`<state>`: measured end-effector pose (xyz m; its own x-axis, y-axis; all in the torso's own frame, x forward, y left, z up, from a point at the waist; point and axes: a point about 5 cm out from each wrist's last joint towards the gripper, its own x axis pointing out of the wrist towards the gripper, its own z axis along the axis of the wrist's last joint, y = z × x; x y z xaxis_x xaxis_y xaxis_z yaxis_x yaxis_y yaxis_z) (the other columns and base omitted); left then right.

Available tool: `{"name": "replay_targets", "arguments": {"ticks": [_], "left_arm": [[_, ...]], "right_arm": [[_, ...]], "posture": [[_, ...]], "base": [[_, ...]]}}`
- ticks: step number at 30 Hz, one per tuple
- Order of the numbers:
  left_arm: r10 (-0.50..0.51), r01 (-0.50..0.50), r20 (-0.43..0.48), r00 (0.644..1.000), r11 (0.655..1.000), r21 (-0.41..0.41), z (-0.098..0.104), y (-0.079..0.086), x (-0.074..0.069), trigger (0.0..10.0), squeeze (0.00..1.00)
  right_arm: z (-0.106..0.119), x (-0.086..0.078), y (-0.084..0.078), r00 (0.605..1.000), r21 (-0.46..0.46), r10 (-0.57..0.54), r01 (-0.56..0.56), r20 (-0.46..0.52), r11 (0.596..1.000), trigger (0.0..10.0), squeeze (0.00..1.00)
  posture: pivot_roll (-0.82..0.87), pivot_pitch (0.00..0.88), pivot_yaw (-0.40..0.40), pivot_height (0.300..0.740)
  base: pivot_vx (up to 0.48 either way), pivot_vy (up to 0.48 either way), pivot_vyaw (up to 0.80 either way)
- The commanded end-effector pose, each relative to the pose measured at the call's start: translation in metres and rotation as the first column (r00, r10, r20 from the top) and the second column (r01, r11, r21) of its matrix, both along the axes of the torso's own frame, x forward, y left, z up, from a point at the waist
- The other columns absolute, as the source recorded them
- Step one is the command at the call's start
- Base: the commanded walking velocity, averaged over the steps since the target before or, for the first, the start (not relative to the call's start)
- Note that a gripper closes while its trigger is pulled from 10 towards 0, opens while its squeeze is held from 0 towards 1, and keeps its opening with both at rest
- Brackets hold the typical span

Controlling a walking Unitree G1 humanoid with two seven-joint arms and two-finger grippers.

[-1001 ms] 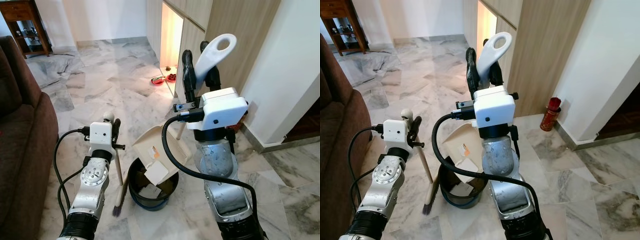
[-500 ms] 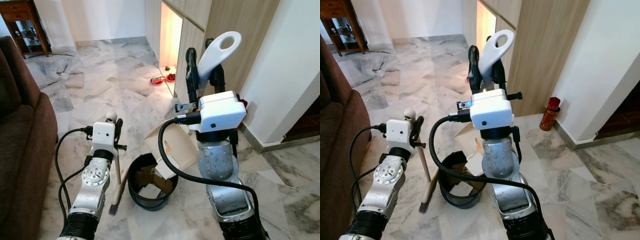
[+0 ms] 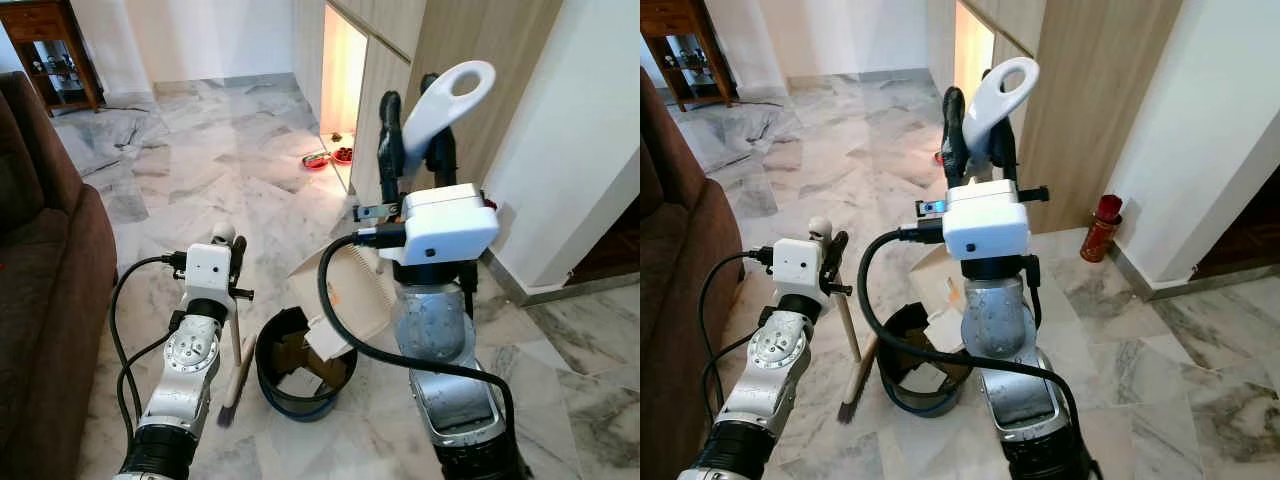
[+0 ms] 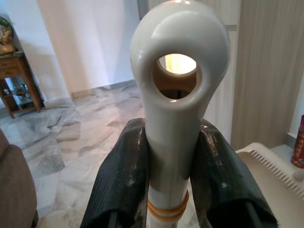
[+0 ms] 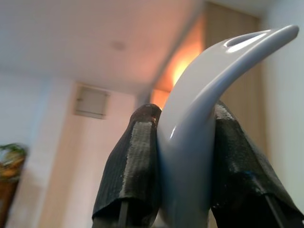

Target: Sweep floor

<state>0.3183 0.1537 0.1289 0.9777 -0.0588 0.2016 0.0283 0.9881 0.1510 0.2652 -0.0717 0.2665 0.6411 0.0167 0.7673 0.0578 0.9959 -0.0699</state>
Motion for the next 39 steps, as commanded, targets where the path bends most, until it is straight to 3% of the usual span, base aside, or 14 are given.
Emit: {"name": "replay_targets", "arguments": {"ticks": [1, 7, 28, 39], "left_arm": [[-0.014, 0.013, 0.070, 0.997, 1.000, 0.013, 0.013, -0.002, 0.000, 10.0, 0.00], [-0.013, 0.012, 0.072, 0.997, 1.000, 0.011, 0.013, -0.002, 0.001, 10.0, 0.00], [-0.019, 0.019, 0.078, 0.997, 1.000, 0.008, 0.014, -0.004, 0.001, 10.0, 0.00], [-0.027, 0.026, 0.083, 0.996, 1.000, 0.017, 0.015, -0.005, 0.001, 10.0, 0.00]], "right_arm": [[0.013, -0.008, -0.004, 0.998, 0.064, 0.007, -0.011, 0.060, 0.998, 10.0, 0.00], [0.014, -0.007, -0.008, 0.998, 0.090, -0.021, 0.015, 0.067, 0.996, 10.0, 0.00], [0.022, -0.024, 0.014, 0.977, -0.091, 0.022, -0.003, 0.214, 0.996, 10.0, 0.00], [0.023, -0.026, 0.017, 0.973, -0.100, 0.035, -0.012, 0.228, 0.995, 10.0, 0.00]], "posture": [[0.01, 0.000, -0.030, 0.740], [0.01, 0.000, -0.032, 0.740], [0.01, 0.000, -0.035, 0.740], [0.01, 0.000, -0.034, 0.740]], "base": [[0.000, 0.000, 0.00], [0.000, 0.000, 0.00], [0.000, 0.000, 0.00], [0.000, 0.000, 0.00]]}}
